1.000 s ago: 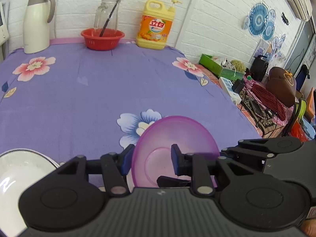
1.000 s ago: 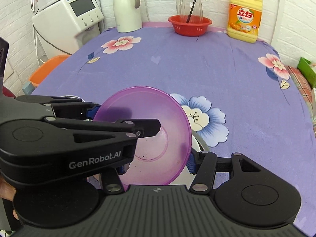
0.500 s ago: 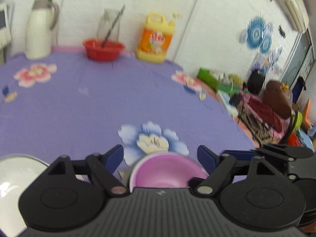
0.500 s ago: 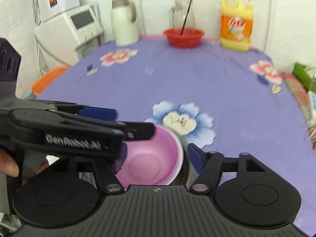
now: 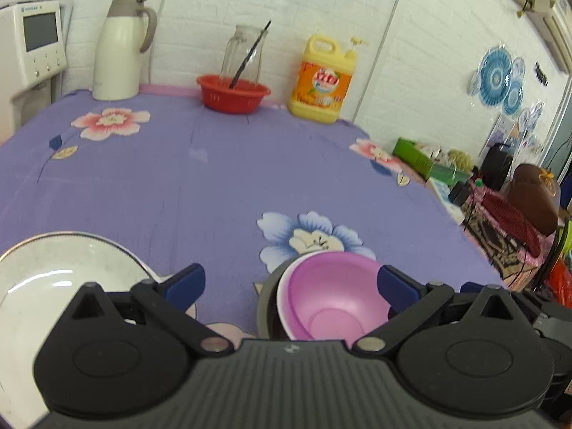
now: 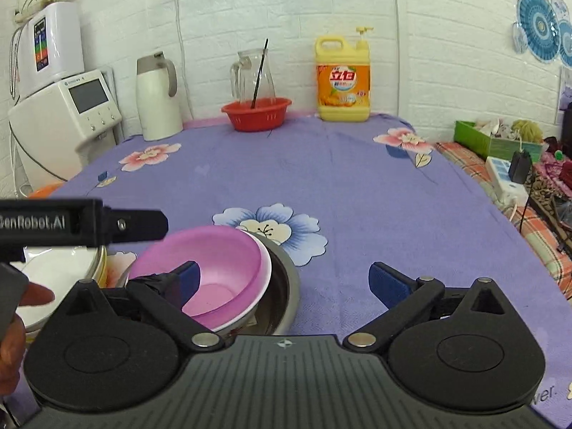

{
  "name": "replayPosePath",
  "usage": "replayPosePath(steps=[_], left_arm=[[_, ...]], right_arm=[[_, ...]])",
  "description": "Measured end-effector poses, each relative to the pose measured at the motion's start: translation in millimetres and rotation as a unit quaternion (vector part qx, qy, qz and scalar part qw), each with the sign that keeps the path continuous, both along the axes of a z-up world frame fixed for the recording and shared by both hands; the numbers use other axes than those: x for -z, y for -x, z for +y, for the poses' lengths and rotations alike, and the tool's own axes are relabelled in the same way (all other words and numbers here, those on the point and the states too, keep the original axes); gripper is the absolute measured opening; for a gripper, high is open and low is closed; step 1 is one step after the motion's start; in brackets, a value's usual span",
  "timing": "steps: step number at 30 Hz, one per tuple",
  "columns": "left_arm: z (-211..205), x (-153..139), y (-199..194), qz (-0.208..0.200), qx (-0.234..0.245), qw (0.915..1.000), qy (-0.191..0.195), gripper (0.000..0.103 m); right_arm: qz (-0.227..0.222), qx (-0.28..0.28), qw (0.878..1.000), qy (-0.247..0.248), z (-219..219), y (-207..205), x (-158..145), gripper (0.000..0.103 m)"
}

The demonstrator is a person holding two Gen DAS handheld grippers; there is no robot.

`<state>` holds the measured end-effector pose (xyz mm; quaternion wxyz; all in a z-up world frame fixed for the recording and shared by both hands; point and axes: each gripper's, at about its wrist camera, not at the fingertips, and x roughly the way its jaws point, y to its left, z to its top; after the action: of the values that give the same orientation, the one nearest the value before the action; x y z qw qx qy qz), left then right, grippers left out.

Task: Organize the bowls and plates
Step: 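Carry the pink bowl with the left gripper and lower it into the white bowl, then hold the pink bowl in the stack with the left gripper and adjust it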

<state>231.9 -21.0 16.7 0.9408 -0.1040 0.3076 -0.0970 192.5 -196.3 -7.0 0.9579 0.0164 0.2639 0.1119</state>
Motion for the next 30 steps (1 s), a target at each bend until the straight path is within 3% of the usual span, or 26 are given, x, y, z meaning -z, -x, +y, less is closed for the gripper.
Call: replayPosePath(steps=[12, 22, 30], left_arm=[[5.3, 4.1, -27.1, 0.053, 0.011, 0.9985, 0.009, 0.102], [-3.9, 23.7, -46.6, 0.087, 0.027, 0.9957, -0.013, 0.102], [-15.7, 31.4, -53.2, 0.087, 0.045, 0.9941, -0.046, 0.102]], right_arm=[[0.052, -0.029, 0.996, 0.065, 18.0, -23.9, -0.4, 0.103], [0.100, -0.039, 0.994, 0.028, 17.2, -39.7, 16.7, 0.103], [0.122, -0.033, 0.992, -0.017, 15.8, -44.9, 27.9, 0.103]])
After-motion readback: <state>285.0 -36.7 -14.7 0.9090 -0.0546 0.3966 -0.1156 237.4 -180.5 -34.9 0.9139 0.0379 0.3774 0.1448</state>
